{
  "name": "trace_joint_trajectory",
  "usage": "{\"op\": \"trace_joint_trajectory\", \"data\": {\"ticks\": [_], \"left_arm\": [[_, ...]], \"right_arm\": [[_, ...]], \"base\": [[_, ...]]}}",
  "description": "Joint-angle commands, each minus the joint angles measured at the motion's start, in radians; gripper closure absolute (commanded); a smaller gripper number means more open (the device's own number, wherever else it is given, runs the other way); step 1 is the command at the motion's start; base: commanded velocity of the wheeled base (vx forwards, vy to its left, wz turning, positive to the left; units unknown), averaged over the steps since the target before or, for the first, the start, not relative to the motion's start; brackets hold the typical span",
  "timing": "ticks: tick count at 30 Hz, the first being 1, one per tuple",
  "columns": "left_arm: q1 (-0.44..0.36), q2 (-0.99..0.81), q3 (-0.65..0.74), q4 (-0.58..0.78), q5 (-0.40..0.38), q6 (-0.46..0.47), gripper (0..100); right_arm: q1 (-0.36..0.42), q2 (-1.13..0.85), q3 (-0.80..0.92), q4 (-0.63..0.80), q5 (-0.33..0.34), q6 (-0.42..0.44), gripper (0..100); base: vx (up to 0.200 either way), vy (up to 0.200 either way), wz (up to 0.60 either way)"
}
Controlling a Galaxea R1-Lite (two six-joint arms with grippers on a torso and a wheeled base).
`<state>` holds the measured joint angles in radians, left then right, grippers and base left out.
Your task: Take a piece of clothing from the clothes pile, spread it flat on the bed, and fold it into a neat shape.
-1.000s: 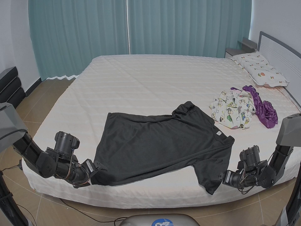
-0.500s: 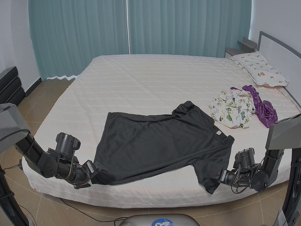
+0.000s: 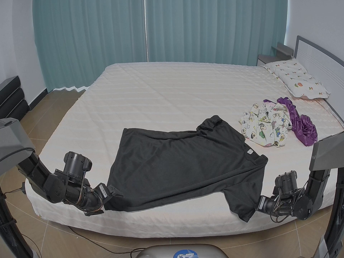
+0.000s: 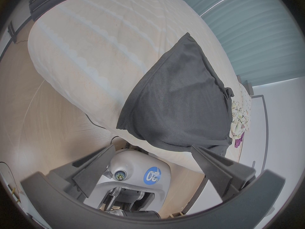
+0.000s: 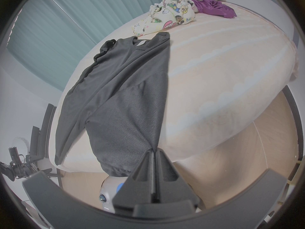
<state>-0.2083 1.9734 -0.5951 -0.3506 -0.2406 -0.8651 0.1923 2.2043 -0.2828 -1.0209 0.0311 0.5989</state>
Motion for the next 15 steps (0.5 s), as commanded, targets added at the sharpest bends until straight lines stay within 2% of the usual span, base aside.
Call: {"op": "trace_joint_trajectory", "data": {"ticks": [1, 5, 10, 13, 15], "left_arm": [[-0.002, 0.002, 0.003, 0.002, 0.001, 0.008, 0], [-0.002, 0.010, 0.003, 0.007, 0.006, 0.008, 0], [-0.003, 0.033, 0.001, 0.007, 0.015, 0.012, 0], [-0.003, 0.038, 0.000, 0.007, 0.017, 0.012, 0], [-0.005, 0.039, 0.000, 0.007, 0.017, 0.012, 0]], "right_arm": [[-0.065, -0.052, 0.048, 0.015, 0.004, -0.051, 100], [-0.117, -0.054, 0.079, 0.059, 0.007, -0.177, 100], [-0.119, -0.057, 0.103, 0.079, -0.003, -0.228, 100], [-0.119, -0.054, 0.125, 0.079, -0.042, -0.281, 100], [-0.120, -0.043, 0.120, 0.067, -0.049, -0.283, 100]], "base": [[0.000, 0.000, 0.00], [0.000, 0.000, 0.00], [0.000, 0.000, 0.00], [0.000, 0.000, 0.00], [0.000, 0.000, 0.00]]}}
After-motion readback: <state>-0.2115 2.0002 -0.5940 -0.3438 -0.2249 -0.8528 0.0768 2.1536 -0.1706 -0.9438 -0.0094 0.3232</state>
